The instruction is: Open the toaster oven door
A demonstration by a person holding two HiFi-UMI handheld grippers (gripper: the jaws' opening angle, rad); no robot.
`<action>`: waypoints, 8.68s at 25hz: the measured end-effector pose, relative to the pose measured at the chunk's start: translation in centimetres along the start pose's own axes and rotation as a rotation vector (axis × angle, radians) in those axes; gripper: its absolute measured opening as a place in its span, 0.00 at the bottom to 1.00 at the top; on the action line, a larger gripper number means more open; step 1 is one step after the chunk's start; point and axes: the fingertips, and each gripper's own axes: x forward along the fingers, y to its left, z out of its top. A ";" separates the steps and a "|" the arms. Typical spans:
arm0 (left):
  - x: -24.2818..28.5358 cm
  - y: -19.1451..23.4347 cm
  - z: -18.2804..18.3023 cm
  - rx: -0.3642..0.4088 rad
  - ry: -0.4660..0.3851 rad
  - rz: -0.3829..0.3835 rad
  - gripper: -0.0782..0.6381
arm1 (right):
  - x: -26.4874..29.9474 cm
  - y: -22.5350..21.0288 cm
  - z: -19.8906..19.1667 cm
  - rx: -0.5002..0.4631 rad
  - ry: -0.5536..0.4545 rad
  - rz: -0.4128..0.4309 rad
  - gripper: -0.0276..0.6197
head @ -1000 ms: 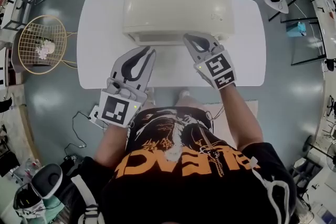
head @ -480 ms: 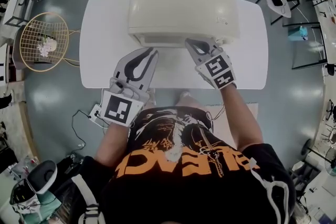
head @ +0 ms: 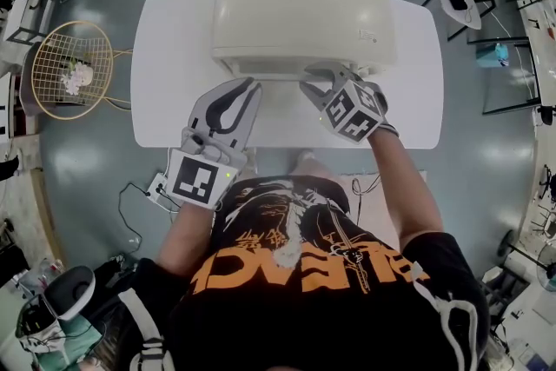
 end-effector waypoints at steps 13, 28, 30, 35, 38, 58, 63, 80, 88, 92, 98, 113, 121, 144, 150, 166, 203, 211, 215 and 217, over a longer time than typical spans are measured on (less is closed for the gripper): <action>-0.4 0.1 -1.1 0.000 0.022 0.005 0.19 | 0.9 0.9 -0.5 -0.288 0.176 0.071 0.18; -0.3 -0.1 -1.9 0.009 0.033 -0.004 0.18 | 1.3 2.6 -0.9 -0.427 0.349 0.141 0.19; -0.3 -0.2 -2.1 0.007 0.038 -0.006 0.18 | 1.1 3.6 -1.2 -0.433 0.345 0.143 0.19; -0.3 -0.2 -2.7 -0.002 0.053 -0.013 0.18 | 1.2 6.1 -2.0 -0.429 0.328 0.152 0.19; -0.2 -0.3 -2.7 -0.002 0.051 -0.020 0.18 | 1.3 7.8 -2.7 -0.403 0.314 0.186 0.20; -0.7 1.5 -5.7 0.019 0.030 0.051 0.14 | 1.4 9.3 -3.2 -0.304 0.230 0.101 0.18; -0.4 3.0 -8.5 0.014 0.042 0.109 0.14 | 1.4 9.2 -3.1 -0.284 0.226 0.094 0.17; -0.5 4.7 -15.5 0.016 0.103 0.166 0.13 | 0.7 8.1 -2.3 -0.286 0.203 0.060 0.17; -0.3 4.9 -15.3 0.013 0.105 0.167 0.13 | -3.9 2.3 2.8 0.195 -0.107 0.005 0.06; -0.5 4.3 -15.4 0.013 0.106 0.164 0.13 | -2.4 0.3 -1.4 0.361 0.043 -0.042 0.06; -1.0 4.3 -15.3 -0.017 0.122 0.172 0.13 | -1.6 1.4 -1.7 0.448 0.019 0.025 0.06; 0.4 1.6 -11.0 -0.034 0.040 0.113 0.14 | -2.2 2.1 -2.4 0.504 -0.154 -0.058 0.06; 0.2 1.2 -11.1 -0.031 0.042 0.113 0.14 | -2.0 4.7 -3.5 0.527 -0.146 -0.035 0.06; -0.9 1.0 -8.6 -0.010 0.000 0.109 0.14 | 6.3 16.5 -13.6 0.584 0.133 0.203 0.06; -1.6 1.3 -8.3 0.002 0.000 0.113 0.14 | 8.1 17.0 -16.0 0.550 0.156 0.151 0.06; -1.2 1.6 -8.2 0.005 -0.011 0.107 0.14 | 6.1 9.8 -8.2 0.616 -0.074 0.037 0.06; -1.3 -2.2 2.0 -0.010 -0.086 0.125 0.14 | -14.5 0.2 12.0 0.395 -0.765 -0.365 0.06; -2.5 2.0 1.6 -0.015 -0.051 0.044 0.14 | -12.6 -0.4 12.9 0.413 -0.712 -0.468 0.06; -1.9 1.9 1.7 0.016 -0.062 0.080 0.14 | -13.7 -0.6 11.3 0.423 -0.717 -0.463 0.06; -1.8 2.0 1.9 0.034 -0.074 0.108 0.14 | -13.9 -0.7 11.0 0.406 -0.712 -0.438 0.06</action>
